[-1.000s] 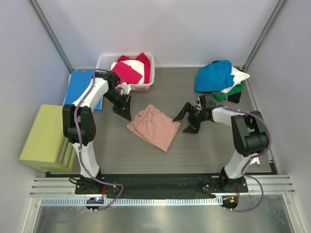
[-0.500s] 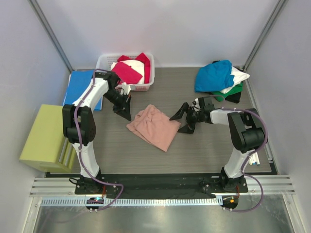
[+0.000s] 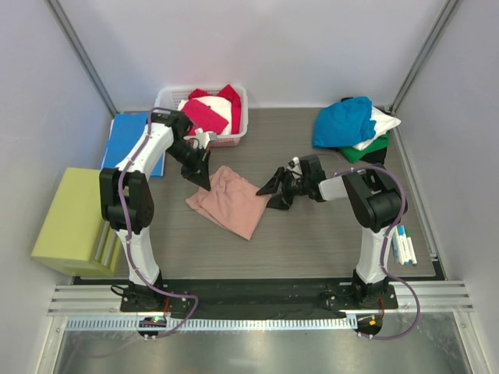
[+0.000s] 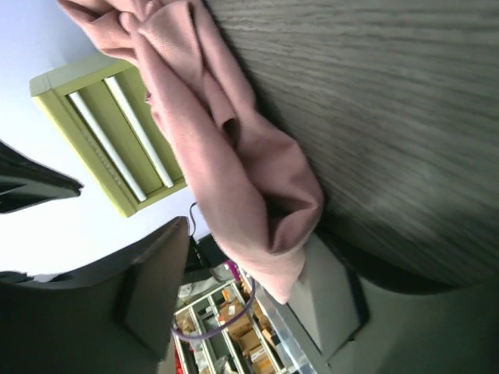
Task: Fold and stack the t-shirts
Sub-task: Neatly place the folded tshirt to the corner
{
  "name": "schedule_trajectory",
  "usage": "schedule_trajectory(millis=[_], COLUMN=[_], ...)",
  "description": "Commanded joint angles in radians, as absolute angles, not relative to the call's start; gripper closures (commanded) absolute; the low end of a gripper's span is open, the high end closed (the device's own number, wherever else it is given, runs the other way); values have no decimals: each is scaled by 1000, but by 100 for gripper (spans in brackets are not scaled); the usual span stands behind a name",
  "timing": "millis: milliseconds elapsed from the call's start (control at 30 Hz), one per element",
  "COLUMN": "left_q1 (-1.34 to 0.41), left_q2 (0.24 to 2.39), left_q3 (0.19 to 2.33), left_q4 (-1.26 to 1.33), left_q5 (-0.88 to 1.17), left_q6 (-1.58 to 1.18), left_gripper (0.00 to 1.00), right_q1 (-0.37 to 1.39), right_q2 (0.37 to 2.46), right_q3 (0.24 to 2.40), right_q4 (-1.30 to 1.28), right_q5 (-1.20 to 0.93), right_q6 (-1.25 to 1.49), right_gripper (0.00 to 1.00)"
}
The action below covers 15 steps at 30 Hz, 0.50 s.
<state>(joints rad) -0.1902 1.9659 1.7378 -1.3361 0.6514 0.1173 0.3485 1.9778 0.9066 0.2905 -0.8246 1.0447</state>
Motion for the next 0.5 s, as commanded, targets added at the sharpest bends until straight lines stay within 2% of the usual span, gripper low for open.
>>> schedule_trajectory(millis=[0, 133, 200, 233, 333, 367, 467], left_q1=[-193, -193, -193, -193, -193, -193, -192], left_q2=[1934, 1937, 1934, 1931, 1924, 1922, 1916], left_q3=[1770, 1766, 1758, 1752, 1746, 1747, 1746], left_q4=[-1456, -1456, -1454, -1453, -1453, -1456, -1459], left_q5=[664, 664, 661, 657, 641, 641, 644], left_q6=[137, 138, 138, 140, 147, 149, 153], left_gripper=[100, 100, 100, 100, 100, 100, 100], right_q1=[408, 443, 456, 460, 463, 463, 462], right_q2=[2062, 2105, 2128, 2134, 2134, 2128, 2091], right_q3=[851, 888, 914, 922, 940, 949, 992], right_q4=[261, 268, 267, 262, 262, 259, 220], right_q5=[-615, -609, -611, -606, -603, -603, -598], right_q6=[1028, 1035, 1038, 1039, 1042, 1042, 1022], right_gripper=[37, 53, 66, 76, 91, 99, 99])
